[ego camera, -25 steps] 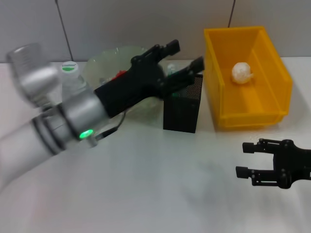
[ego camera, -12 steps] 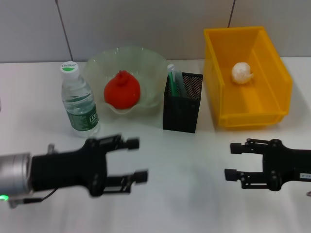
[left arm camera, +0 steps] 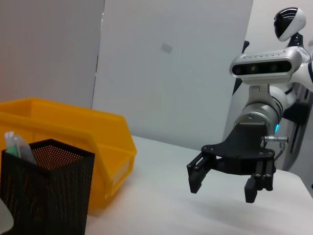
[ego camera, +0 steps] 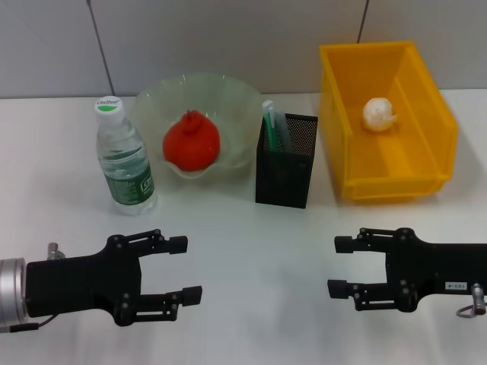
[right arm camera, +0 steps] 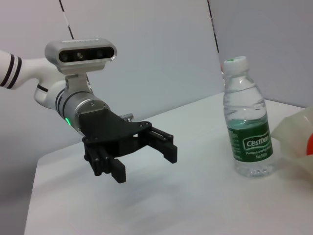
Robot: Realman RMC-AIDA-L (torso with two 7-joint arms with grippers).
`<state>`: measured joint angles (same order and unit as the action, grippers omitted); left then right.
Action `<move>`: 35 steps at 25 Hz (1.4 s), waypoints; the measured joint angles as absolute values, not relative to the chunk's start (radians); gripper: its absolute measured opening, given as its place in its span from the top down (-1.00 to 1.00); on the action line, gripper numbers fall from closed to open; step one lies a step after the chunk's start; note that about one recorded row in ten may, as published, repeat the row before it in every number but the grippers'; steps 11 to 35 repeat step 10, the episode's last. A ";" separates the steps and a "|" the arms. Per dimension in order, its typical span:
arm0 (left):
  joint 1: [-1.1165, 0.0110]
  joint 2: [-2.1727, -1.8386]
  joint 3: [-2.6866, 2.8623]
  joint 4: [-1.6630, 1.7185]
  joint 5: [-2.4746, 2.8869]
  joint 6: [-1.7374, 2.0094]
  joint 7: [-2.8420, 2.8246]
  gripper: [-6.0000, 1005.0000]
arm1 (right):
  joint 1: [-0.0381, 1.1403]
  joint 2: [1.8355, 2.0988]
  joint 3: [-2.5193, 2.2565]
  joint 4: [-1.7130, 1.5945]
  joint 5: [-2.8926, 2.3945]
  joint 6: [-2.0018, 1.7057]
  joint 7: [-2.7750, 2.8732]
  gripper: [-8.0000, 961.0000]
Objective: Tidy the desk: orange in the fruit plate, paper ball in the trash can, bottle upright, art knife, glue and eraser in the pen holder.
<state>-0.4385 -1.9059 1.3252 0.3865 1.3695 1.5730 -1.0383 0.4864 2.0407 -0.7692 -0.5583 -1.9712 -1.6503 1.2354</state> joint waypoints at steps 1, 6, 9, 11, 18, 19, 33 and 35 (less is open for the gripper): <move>-0.439 -1.906 1.325 0.386 1.369 1.573 -1.038 -0.62 | 0.490 2.042 -0.770 -0.548 -1.971 -1.649 1.226 -0.60; -0.439 -1.895 1.316 0.387 1.384 1.586 -1.049 -0.62 | 0.491 2.046 -0.770 -0.542 -1.972 -1.646 1.222 -0.60; -0.440 -1.894 1.315 0.386 1.392 1.593 -1.054 -0.62 | 0.491 2.047 -0.770 -0.542 -1.972 -1.645 1.221 -0.60; -0.440 -1.894 1.315 0.386 1.392 1.593 -1.054 -0.62 | 0.491 2.048 -0.770 -0.541 -1.972 -1.645 1.221 -0.60; -0.440 -1.894 1.315 0.386 1.392 1.593 -1.054 -0.62 | 0.491 2.048 -0.770 -0.541 -1.972 -1.645 1.221 -0.60; -0.440 -1.894 1.315 0.386 1.392 1.593 -1.054 -0.62 | 0.491 2.048 -0.770 -0.541 -1.972 -1.645 1.221 -0.60; -0.440 -1.894 1.315 0.386 1.392 1.593 -1.054 -0.62 | 0.491 2.048 -0.770 -0.541 -1.972 -1.645 1.221 -0.60; -0.440 -1.894 1.315 0.386 1.392 1.593 -1.054 -0.62 | 0.491 2.048 -0.770 -0.541 -1.972 -1.645 1.221 -0.60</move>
